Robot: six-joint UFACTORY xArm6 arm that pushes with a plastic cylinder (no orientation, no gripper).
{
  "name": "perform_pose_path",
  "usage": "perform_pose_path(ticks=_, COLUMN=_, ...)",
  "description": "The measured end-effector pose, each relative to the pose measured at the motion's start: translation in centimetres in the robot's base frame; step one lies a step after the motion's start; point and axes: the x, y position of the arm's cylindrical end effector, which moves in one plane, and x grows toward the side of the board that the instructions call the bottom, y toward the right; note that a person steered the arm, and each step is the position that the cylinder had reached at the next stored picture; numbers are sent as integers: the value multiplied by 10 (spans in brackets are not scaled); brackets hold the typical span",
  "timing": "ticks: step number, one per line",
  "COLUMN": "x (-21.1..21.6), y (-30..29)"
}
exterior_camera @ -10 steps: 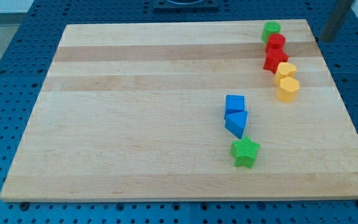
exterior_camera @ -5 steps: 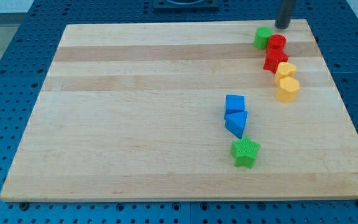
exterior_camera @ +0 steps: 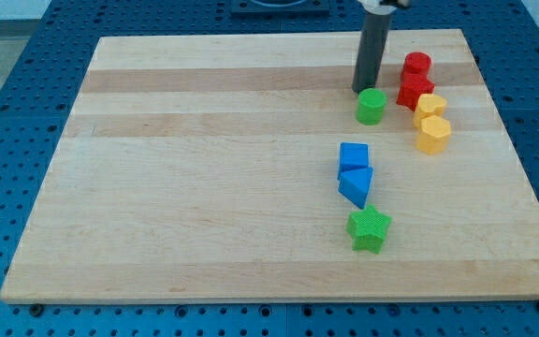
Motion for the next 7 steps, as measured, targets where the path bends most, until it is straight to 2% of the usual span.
perform_pose_path(ticks=1, x=-2, y=48)
perform_pose_path(ticks=3, x=44, y=21)
perform_pose_path(ticks=6, x=60, y=-2)
perform_pose_path(ticks=7, x=44, y=-15)
